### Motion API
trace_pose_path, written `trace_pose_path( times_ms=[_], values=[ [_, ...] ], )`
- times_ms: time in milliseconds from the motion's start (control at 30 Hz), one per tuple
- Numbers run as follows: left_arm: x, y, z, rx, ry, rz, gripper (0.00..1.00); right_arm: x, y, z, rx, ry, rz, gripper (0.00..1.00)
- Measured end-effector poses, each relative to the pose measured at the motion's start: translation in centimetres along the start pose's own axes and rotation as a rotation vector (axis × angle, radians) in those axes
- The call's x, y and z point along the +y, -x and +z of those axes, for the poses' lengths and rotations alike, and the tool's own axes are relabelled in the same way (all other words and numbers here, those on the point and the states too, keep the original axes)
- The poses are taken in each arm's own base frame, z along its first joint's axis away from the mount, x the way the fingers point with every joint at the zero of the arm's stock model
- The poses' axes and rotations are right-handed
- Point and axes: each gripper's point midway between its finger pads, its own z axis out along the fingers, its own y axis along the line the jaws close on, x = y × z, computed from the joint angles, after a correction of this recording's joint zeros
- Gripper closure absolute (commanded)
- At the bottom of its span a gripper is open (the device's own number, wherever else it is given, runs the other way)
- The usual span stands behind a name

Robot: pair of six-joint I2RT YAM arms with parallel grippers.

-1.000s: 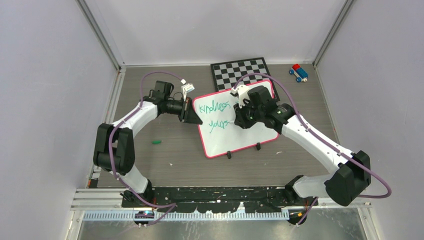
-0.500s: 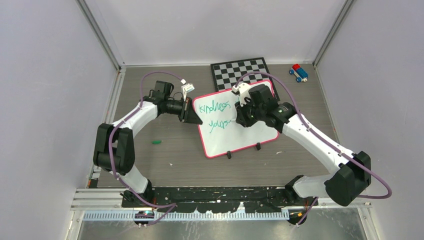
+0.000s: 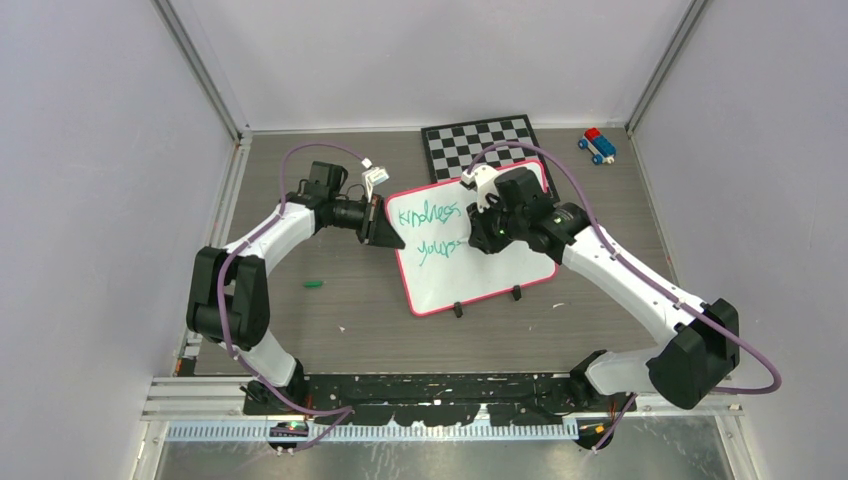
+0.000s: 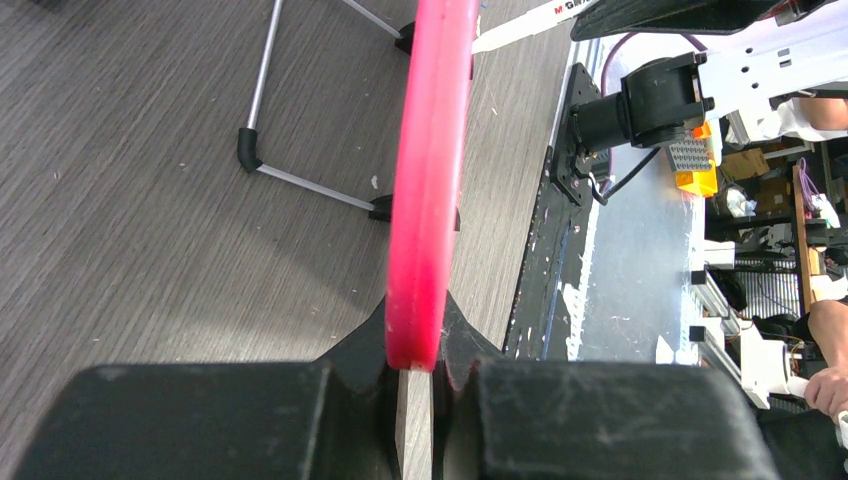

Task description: Write a sentence on the whiteboard

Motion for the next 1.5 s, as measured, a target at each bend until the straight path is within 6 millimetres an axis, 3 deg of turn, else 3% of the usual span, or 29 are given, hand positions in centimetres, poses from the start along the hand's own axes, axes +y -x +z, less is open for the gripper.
trace_pose_path(
  times_ms=[1000, 1500],
  values=[
    [0.0, 0.0, 0.0, 0.0, -0.001, 0.004, 1.0, -0.2, -1.6, -0.3, 0.041, 0.002, -0.017, 1.0],
    [0.0, 0.0, 0.0, 0.0, -0.001, 0.004, 1.0, -1.2, 0.5, -1.4, -0.035, -0.031, 0.007, 1.0]
  ],
)
